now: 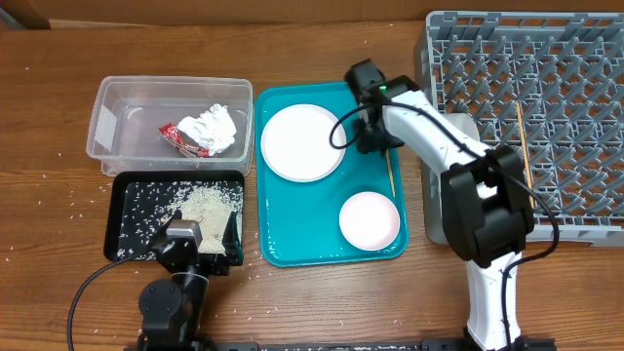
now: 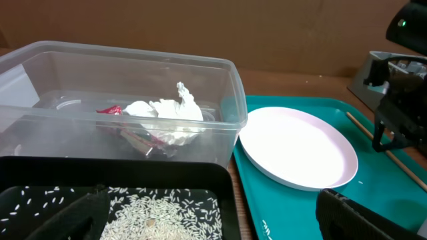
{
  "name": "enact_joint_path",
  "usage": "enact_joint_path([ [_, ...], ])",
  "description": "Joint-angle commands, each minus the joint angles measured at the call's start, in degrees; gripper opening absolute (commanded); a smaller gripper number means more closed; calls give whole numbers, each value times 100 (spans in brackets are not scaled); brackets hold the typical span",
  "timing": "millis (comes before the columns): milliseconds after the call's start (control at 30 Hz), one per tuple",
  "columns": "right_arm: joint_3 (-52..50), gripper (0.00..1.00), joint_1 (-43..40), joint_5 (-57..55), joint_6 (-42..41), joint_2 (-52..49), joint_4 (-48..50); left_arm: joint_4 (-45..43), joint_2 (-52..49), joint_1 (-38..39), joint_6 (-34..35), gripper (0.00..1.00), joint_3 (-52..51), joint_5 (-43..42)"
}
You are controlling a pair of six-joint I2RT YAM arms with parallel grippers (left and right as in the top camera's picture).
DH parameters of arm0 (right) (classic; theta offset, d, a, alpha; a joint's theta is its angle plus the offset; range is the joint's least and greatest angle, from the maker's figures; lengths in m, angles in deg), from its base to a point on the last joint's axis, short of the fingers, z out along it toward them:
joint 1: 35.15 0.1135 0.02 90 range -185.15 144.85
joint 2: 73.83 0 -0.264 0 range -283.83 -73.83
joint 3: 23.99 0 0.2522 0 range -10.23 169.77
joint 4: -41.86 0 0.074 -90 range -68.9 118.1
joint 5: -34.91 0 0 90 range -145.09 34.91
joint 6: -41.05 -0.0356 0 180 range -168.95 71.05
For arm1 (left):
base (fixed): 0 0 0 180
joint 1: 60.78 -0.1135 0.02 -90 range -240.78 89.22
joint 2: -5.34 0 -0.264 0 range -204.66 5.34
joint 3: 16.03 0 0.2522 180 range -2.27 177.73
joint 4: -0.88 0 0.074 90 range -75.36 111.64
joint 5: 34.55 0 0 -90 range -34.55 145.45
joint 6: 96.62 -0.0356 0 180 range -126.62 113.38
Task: Sort waste into correct bins and load items into the dishwasher
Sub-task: 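Grasp the second wooden chopstick on the teal tray with the right gripper, then carry the chopstick to the dish rack and stand it upright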
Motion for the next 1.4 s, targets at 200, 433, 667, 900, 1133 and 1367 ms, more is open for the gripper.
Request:
enact_joint_path([
  [200,-98,20,-70,826,151,-240,-94,-20,66,-57,81,100,-31,-37],
  [433,343,4,-7,1113,103,-4,-603,-20,66,-57,79,100,-31,-37],
  [667,1399,4,-365,988,107,979,-1196,-20,66,-57,79,100,-31,-37],
  [900,1591,4,-1523,-975,1080,1878,-1373,-20,66,-57,79,100,-31,-37],
  [1133,1296,4,-2441,-975,1821,1491,-1329,-20,66,-57,79,100,-31,-35],
  [1367,686,4,-2889,-1565,1604,1014,-1351,-20,66,-57,81,100,-31,-37],
])
